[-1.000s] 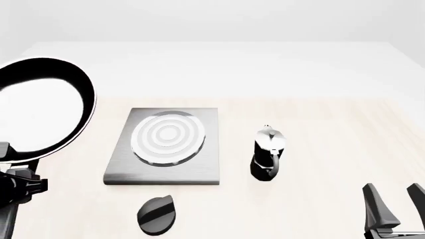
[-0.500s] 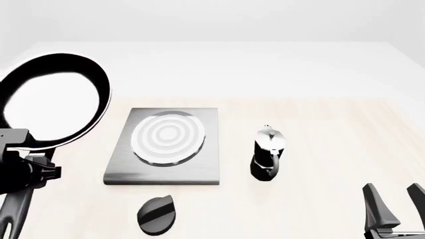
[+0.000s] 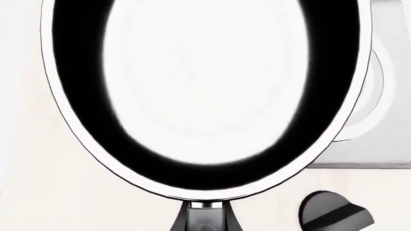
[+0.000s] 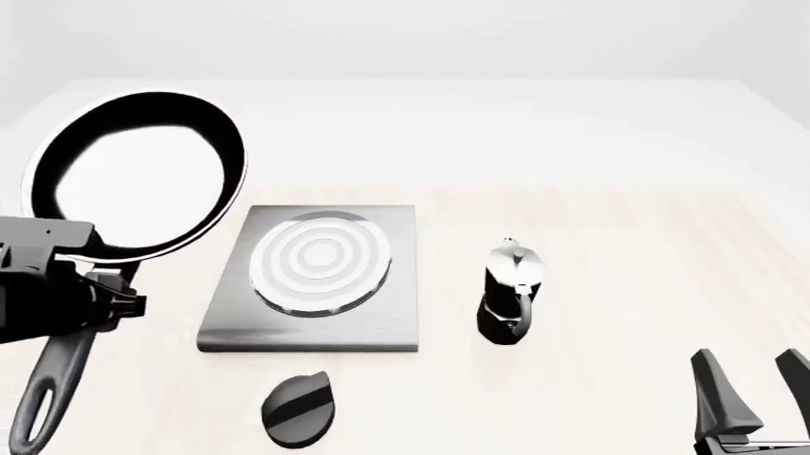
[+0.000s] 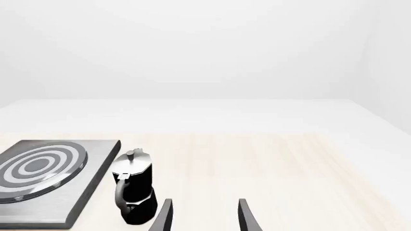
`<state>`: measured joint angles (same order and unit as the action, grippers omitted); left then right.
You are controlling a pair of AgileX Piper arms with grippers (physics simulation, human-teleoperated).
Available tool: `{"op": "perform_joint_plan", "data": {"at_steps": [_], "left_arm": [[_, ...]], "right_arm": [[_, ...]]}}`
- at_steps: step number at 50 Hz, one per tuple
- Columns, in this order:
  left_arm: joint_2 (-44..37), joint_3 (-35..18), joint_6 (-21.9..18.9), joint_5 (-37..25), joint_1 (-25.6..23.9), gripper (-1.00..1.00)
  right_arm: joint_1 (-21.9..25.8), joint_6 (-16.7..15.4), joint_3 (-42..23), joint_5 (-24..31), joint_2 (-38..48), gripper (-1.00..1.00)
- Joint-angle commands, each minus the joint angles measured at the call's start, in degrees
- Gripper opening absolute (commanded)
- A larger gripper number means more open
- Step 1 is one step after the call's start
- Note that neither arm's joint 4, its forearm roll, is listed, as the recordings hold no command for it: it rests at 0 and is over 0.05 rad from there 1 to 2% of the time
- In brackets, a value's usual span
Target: Turn on the stove and put the frying pan on it.
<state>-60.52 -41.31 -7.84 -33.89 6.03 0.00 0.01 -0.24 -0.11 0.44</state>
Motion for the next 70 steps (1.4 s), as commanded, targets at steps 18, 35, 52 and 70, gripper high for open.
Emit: {"op": "perform_joint_plan", "data": {"at_steps": [18,35,52,70], "left_arm": [[-7.2,-6.4,-1.7,0.8,-4.9,-1.00],[-11.4,-7.4,-2.0,1.4,-8.7,-1.00],[-15.1,-9.5,-2.3,1.2,-11.5,-1.00],[-17.3,-10.2,-3.6,1.2,-13.7,-1.00]], "right_arm": [[0.0,0.0,0.0,0.0,0.0,1.00],[0.0,0.0,0.0,0.0,0.0,1.00],[0.0,0.0,0.0,0.0,0.0,1.00],[0.0,0.0,0.0,0.0,0.0,1.00]]}}
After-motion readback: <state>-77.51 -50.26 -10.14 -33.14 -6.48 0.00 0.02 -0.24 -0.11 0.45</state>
